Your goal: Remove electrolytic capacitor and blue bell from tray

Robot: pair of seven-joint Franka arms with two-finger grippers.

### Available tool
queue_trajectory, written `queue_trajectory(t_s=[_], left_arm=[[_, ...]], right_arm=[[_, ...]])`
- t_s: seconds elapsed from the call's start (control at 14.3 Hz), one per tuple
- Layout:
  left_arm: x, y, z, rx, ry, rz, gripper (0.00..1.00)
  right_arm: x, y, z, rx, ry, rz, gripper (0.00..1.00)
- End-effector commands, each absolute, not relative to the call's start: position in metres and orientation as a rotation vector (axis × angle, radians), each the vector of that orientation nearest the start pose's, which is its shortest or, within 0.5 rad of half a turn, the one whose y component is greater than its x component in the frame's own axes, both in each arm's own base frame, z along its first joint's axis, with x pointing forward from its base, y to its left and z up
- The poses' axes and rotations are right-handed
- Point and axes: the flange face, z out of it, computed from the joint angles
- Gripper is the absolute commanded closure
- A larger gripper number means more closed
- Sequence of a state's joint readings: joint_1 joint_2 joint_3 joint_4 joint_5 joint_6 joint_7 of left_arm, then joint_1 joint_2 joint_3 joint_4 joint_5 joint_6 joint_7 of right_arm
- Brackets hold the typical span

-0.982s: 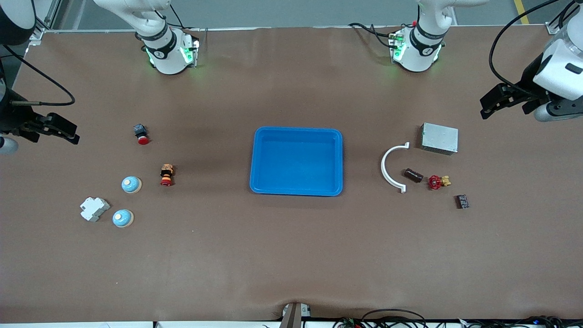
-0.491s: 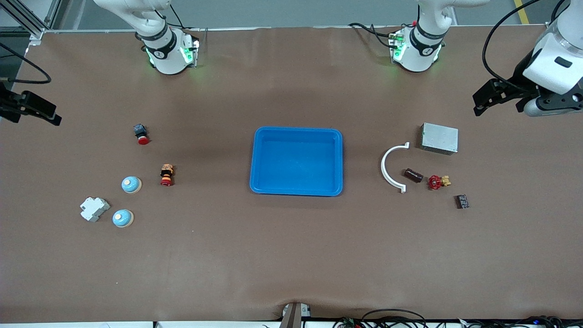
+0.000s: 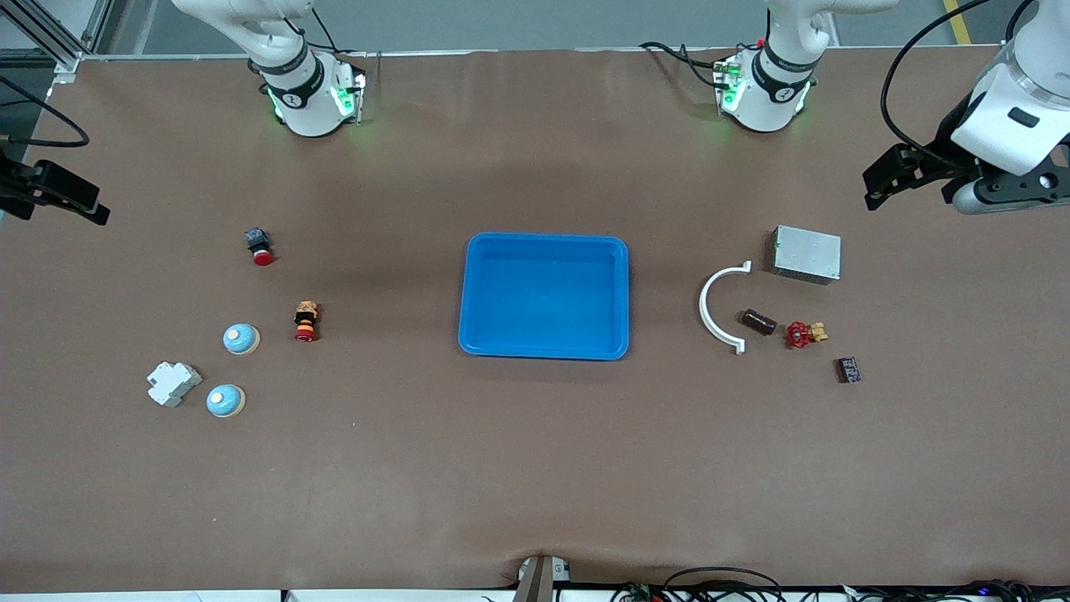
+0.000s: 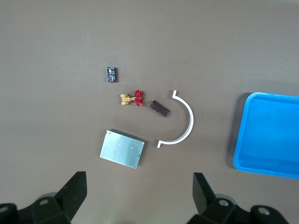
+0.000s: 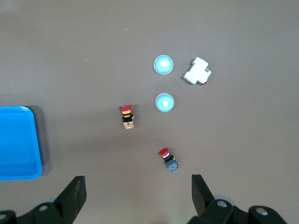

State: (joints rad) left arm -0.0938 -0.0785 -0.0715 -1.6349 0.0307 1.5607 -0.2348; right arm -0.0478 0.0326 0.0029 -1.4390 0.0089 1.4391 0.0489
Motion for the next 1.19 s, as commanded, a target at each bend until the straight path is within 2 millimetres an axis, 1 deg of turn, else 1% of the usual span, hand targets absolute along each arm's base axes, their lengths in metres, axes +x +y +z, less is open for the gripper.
queue_trajectory(t_s=[0.0,0.07,0.21,0.35,0.49,0.77,0.98,1.12], left_arm=[[0.509,-0.076,0.644,-3.124,-0.092,-0.036,0.00],[0.509,-0.072,0.645,-3.125,-0.061,-0.035,0.00],[0.509,-0.057,0.648,-3.124,-0.044,-0.039,0.00],[0.508,-0.052,0.650,-3.130,-0.056,-0.038,0.00],[0.508,-0.052,0.652,-3.128,-0.056,-0.034,0.00],[0.513,-0.052,0.663,-3.131,-0.059,-0.069,0.00],[0.512,-0.050,0.670,-3.134,-0.066,-0.088,0.00],[0.512,-0.050,0.671,-3.134,-0.068,-0.081,0.00]], right_arm=[[0.546,-0.020,0.661,-3.117,0.130,0.069,0.00],[0.545,-0.020,0.660,-3.117,0.129,0.079,0.00],[0.544,-0.020,0.662,-3.117,0.129,0.081,0.00],[0.544,-0.020,0.662,-3.117,0.132,0.089,0.00],[0.544,-0.020,0.661,-3.117,0.131,0.091,0.00],[0.544,-0.020,0.662,-3.117,0.131,0.089,0.00],[0.544,-0.019,0.662,-3.117,0.131,0.089,0.00],[0.544,-0.018,0.664,-3.117,0.131,0.082,0.00]])
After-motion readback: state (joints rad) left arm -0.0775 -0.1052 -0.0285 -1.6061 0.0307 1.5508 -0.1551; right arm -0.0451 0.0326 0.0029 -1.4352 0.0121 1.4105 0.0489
